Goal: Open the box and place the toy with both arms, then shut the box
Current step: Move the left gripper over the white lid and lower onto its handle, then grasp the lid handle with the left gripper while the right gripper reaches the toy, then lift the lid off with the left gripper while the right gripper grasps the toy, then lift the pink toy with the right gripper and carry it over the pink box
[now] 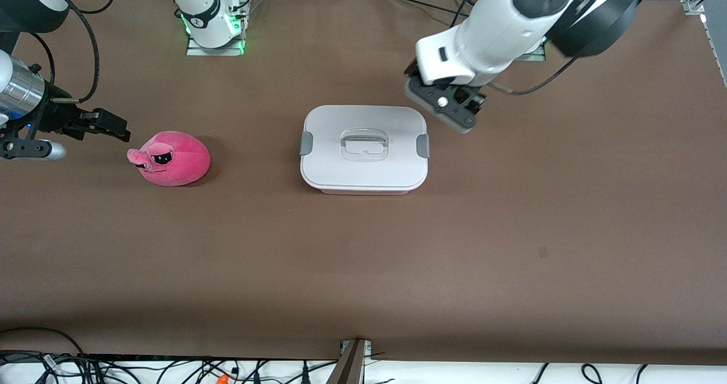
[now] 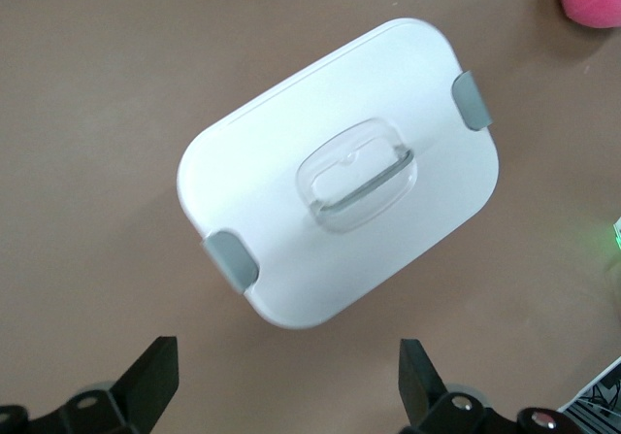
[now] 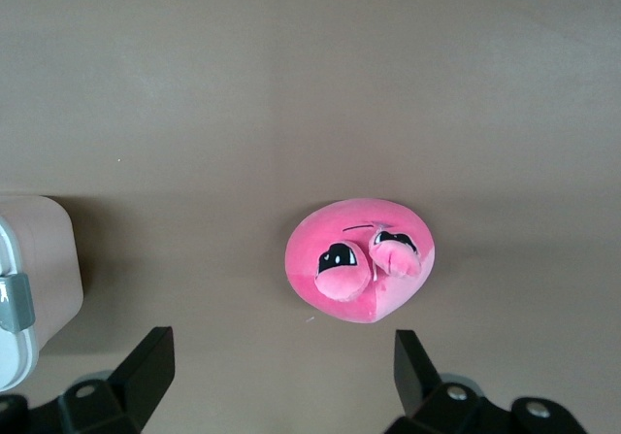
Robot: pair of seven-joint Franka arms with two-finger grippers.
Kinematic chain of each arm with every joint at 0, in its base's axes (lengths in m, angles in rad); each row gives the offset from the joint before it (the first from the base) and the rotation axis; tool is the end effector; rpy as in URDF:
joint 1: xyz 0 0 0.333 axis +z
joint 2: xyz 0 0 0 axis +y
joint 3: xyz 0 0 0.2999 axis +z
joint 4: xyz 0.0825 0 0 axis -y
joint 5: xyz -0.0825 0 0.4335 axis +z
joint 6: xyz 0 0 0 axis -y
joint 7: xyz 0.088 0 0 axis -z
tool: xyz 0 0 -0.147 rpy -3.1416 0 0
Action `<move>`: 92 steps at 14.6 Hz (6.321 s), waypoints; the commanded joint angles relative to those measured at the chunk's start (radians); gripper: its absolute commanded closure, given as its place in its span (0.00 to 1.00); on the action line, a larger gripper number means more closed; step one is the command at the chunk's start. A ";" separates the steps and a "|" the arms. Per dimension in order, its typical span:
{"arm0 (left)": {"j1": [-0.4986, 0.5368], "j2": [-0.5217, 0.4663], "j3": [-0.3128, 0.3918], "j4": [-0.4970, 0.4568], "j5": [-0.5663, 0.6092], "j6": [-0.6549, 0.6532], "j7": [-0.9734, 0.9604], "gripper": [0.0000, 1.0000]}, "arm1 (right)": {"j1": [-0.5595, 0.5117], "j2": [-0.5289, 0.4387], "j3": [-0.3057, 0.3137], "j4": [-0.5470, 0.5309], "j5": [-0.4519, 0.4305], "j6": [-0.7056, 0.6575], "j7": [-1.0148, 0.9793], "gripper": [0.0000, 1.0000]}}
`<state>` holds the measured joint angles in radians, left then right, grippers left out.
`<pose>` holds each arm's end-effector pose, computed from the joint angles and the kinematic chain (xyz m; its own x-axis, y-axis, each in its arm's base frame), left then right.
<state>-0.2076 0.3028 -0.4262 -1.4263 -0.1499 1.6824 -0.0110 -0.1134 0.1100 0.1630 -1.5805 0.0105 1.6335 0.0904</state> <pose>0.5591 -0.3994 0.4774 0.8294 -0.5580 -0.0271 -0.5316 -0.8033 0.2685 0.6337 0.0293 0.5013 0.9975 -0.0415 -0.0579 -0.0429 -0.9988 -0.0231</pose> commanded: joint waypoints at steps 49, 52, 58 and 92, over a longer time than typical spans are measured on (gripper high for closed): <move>0.118 -0.040 -0.029 -0.138 0.283 -0.032 0.966 1.00 | 0.014 0.011 -0.019 -0.482 -0.141 0.327 -0.457 0.01; 0.256 -0.044 -0.022 -0.117 0.289 -0.107 1.123 1.00 | 0.014 0.011 -0.019 -0.509 -0.141 0.358 -0.455 0.02; 0.505 -0.027 -0.016 0.002 0.375 -0.116 1.370 1.00 | 0.014 0.020 -0.019 -0.518 -0.139 0.356 -0.452 0.21; 0.596 -0.010 -0.023 0.036 0.366 -0.101 1.396 1.00 | 0.159 0.232 0.394 -0.058 1.005 0.404 0.787 1.00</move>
<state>0.3876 0.2854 -0.4440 -1.4198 0.2006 1.5971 1.3818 0.0254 0.2856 0.5543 -1.6585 0.9470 2.0160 0.8785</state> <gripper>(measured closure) 0.930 0.912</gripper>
